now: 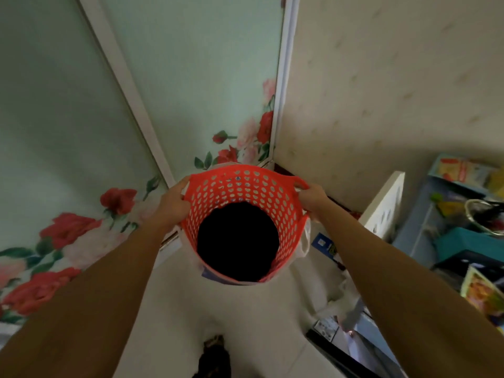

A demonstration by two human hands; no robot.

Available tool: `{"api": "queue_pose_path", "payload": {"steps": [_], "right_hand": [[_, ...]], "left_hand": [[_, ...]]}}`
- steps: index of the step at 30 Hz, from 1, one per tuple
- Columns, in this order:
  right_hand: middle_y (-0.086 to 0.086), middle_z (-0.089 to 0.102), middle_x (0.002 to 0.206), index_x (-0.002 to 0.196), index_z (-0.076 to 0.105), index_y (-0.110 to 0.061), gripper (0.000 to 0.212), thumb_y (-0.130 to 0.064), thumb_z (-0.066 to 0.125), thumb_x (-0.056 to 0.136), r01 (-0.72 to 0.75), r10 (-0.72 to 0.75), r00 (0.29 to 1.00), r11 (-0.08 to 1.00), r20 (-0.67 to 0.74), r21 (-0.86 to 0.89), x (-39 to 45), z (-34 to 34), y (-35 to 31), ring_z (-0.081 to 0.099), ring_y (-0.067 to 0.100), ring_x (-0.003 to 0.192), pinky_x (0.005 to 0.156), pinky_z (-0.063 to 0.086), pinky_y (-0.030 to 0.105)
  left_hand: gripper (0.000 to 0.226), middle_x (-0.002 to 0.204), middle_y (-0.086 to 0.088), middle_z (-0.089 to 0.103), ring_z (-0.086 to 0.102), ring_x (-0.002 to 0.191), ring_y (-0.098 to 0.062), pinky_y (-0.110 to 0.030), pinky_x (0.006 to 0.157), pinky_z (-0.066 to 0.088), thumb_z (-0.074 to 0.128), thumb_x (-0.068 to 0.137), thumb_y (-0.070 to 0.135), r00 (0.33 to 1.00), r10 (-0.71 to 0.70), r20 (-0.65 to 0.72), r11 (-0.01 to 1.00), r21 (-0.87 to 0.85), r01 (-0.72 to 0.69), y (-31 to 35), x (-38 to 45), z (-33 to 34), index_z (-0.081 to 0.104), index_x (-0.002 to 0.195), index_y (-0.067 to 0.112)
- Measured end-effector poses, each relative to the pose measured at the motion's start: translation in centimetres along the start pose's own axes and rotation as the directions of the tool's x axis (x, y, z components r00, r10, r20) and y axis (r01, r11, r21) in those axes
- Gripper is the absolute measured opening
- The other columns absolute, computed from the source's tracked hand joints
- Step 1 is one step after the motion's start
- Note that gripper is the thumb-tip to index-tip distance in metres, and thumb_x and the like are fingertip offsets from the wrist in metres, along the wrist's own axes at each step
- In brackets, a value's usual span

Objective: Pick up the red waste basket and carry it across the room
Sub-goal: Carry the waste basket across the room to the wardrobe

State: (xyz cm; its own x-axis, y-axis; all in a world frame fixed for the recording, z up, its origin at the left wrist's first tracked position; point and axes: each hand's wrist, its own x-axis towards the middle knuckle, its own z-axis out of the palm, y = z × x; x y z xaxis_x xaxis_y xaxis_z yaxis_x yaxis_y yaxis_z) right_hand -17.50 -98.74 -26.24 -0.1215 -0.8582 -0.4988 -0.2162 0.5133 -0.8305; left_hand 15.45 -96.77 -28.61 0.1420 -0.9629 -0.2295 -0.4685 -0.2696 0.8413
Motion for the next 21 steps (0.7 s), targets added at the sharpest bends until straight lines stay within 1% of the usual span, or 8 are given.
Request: {"api": "queue_pose_path", "payload": {"steps": [4,6,8,11,14,16,18,21], "right_hand": [[0.023,0.073,0.105,0.117,0.073,0.000,0.029,-0.004,0.062,0.091,-0.027,0.030,0.995,0.999,-0.091,0.035,7.0,0.5,-2.5,0.065,0.031,0.088,0.096,0.056,0.059],[0.024,0.071,0.106,0.123,0.069,0.004,0.033,-0.001,0.060,0.092,-0.084,0.092,0.988,0.994,-0.122,0.069,10.4,0.6,-3.8,0.066,0.033,0.091,0.097,0.054,0.063],[0.023,0.072,0.106,0.121,0.071,0.001,0.031,-0.003,0.062,0.091,-0.102,0.123,0.975,0.988,-0.187,0.114,13.9,0.7,-5.3,0.070,0.036,0.086,0.087,0.060,0.055],[0.017,0.069,0.099,0.122,0.070,-0.002,0.031,-0.004,0.059,0.094,-0.110,0.137,0.962,0.986,-0.236,0.126,17.0,0.1,-6.8,0.062,0.026,0.069,0.062,0.053,0.038],[0.022,0.069,0.105,0.126,0.066,0.001,0.032,-0.005,0.057,0.095,-0.132,0.180,0.946,0.974,-0.271,0.184,20.4,-1.2,-7.8,0.065,0.034,0.085,0.075,0.056,0.044],[0.024,0.067,0.111,0.128,0.064,0.001,0.034,-0.006,0.055,0.096,-0.156,0.211,0.936,0.966,-0.283,0.205,23.0,-2.4,-8.6,0.064,0.035,0.089,0.087,0.056,0.052],[0.022,0.067,0.111,0.130,0.064,-0.002,0.035,-0.006,0.052,0.097,-0.165,0.225,0.928,0.963,-0.298,0.214,26.7,-3.8,-9.5,0.063,0.033,0.079,0.082,0.057,0.050],[0.023,0.071,0.118,0.128,0.067,-0.005,0.037,-0.006,0.052,0.095,-0.170,0.227,0.918,0.966,-0.326,0.196,32.9,-6.0,-10.0,0.067,0.035,0.089,0.086,0.057,0.050]], "left_hand": [[0.061,0.121,-0.016,0.064,0.067,0.100,-0.033,-0.054,0.083,0.058,0.051,0.096,0.011,0.993,0.047,0.109,0.997,0.059,-0.053,1.6,10.6,0.5,0.038,0.148,0.041],[0.062,0.123,-0.012,0.063,0.067,0.099,-0.028,-0.044,0.079,0.059,0.051,0.095,0.009,0.989,0.071,0.130,0.994,0.073,-0.081,2.5,15.5,1.0,0.040,0.147,0.042],[0.065,0.119,-0.009,0.065,0.067,0.094,-0.021,-0.034,0.069,0.056,0.053,0.092,0.007,0.982,0.087,0.168,0.993,0.059,-0.098,3.8,20.6,1.5,0.042,0.146,0.043],[0.068,0.122,-0.005,0.066,0.065,0.097,-0.020,-0.034,0.075,0.053,0.058,0.087,0.005,0.965,0.165,0.205,0.983,0.046,-0.177,5.5,26.4,2.7,0.047,0.144,0.040],[0.072,0.119,0.000,0.067,0.066,0.101,-0.022,-0.042,0.085,0.056,0.056,0.084,0.005,0.947,0.173,0.270,0.980,0.051,-0.193,7.3,31.9,4.6,0.046,0.141,0.047],[0.075,0.108,0.008,0.068,0.068,0.091,-0.010,-0.030,0.075,0.056,0.054,0.082,-0.001,0.940,0.187,0.285,0.976,0.054,-0.210,8.6,35.6,6.1,0.049,0.138,0.049],[0.074,0.098,0.016,0.067,0.063,0.078,0.009,-0.015,0.063,0.051,0.054,0.081,-0.005,0.930,0.228,0.288,0.963,0.072,-0.259,9.8,40.0,8.3,0.051,0.138,0.043],[0.073,0.104,0.010,0.066,0.063,0.079,0.003,-0.019,0.062,0.051,0.053,0.082,-0.002,0.926,0.213,0.313,0.957,0.124,-0.262,10.9,45.8,11.7,0.049,0.139,0.042]]}}
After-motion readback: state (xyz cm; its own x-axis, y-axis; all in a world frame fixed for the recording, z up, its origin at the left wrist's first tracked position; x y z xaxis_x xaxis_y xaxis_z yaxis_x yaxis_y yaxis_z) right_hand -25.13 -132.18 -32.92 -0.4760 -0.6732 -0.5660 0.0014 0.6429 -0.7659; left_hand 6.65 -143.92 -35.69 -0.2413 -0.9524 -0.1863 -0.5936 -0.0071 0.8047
